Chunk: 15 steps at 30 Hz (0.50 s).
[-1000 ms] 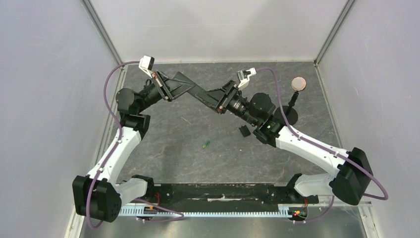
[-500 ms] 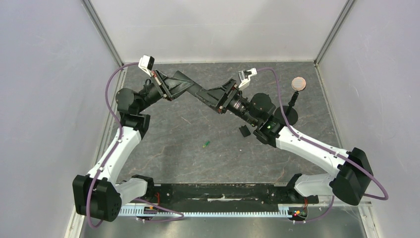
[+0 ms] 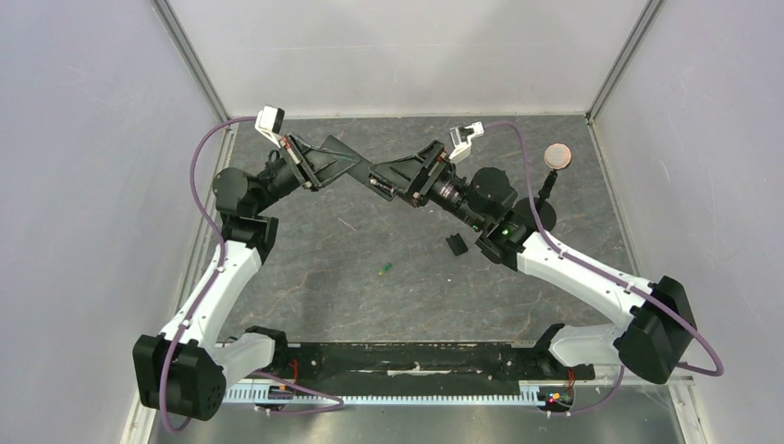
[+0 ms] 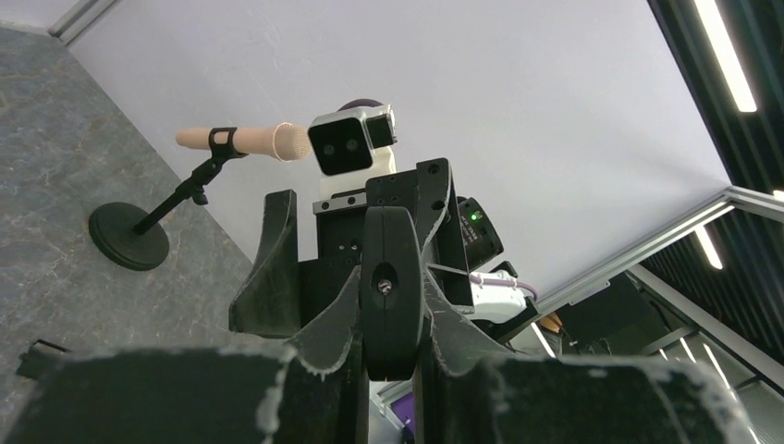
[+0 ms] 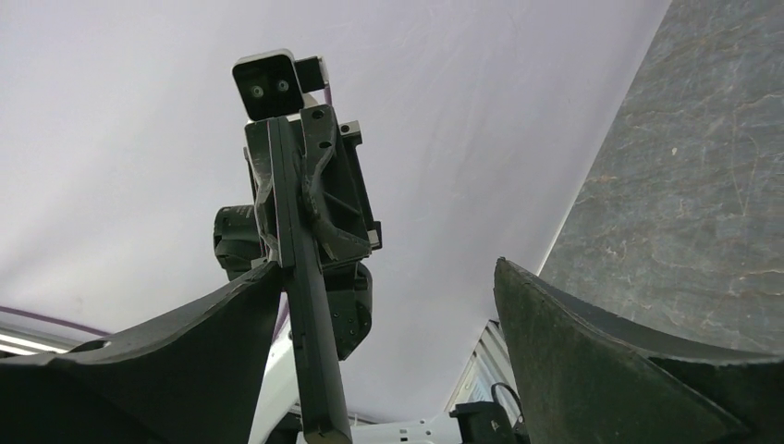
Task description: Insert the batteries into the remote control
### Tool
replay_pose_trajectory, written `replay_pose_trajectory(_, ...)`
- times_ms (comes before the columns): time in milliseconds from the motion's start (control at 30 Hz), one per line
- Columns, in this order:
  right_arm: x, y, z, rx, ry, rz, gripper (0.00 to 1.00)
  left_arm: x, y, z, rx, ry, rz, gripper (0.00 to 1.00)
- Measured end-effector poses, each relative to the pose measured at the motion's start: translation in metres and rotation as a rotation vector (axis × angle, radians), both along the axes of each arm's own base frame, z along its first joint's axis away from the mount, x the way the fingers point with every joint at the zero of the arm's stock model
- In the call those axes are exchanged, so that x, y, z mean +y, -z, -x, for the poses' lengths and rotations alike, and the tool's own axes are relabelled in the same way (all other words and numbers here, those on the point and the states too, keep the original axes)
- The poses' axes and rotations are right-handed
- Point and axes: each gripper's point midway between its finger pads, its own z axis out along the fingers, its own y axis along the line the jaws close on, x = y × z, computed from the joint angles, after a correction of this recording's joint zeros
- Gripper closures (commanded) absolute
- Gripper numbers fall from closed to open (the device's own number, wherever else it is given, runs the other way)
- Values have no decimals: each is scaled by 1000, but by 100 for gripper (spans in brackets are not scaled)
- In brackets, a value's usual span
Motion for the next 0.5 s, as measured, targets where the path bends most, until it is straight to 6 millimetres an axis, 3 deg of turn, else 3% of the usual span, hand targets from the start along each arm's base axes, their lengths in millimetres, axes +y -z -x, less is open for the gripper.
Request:
replay_pose_trajectory(400,-30,-5,-2,-125,76,109,18,-1,11,-4,-20,-18,-49,98)
replay_pose_trajectory(500,-33,3,-2,-177,89,186,18,-1,17,-7,-3,-24,-66,98)
